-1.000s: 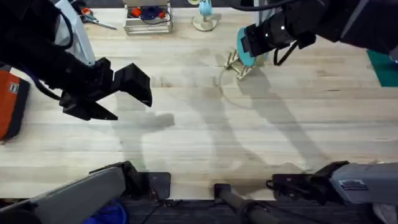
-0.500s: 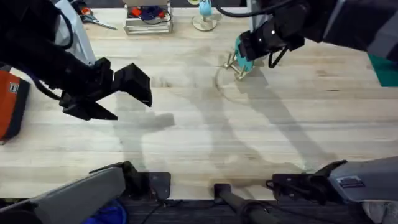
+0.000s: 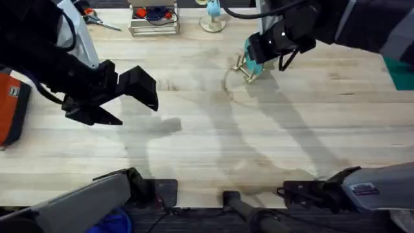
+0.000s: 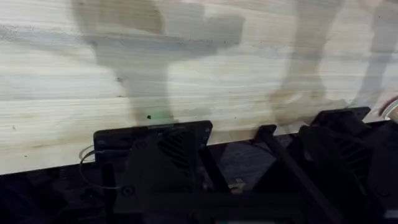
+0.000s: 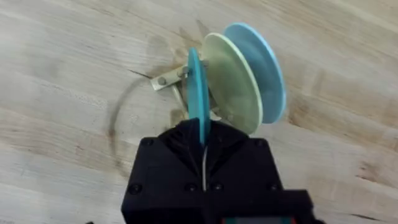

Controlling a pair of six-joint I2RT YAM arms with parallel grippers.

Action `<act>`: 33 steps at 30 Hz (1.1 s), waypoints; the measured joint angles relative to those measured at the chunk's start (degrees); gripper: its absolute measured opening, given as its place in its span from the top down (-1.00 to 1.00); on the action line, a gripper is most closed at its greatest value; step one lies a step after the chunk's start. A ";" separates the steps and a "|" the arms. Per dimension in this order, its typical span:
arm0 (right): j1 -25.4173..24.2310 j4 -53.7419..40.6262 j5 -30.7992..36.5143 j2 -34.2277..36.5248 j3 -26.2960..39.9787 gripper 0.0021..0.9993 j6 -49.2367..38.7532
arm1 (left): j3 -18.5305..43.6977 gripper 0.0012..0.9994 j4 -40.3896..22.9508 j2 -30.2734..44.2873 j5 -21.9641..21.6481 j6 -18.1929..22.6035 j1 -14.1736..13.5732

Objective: Pick up the plates from the table one by one and place each into a slot on the dish rack.

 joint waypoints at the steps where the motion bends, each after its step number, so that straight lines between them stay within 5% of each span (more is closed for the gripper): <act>1: 0.00 0.01 0.00 0.00 0.00 0.94 0.00 | 0.00 -0.99 0.00 0.00 0.00 0.00 0.00; 14: 0.02 -0.03 1.80 -0.31 1.02 0.94 0.01 | 0.00 -0.99 0.00 0.00 0.00 0.00 0.00; 33: 0.00 -0.05 4.48 -10.60 3.45 0.94 0.00 | 0.00 -0.99 0.00 0.00 0.00 0.00 0.00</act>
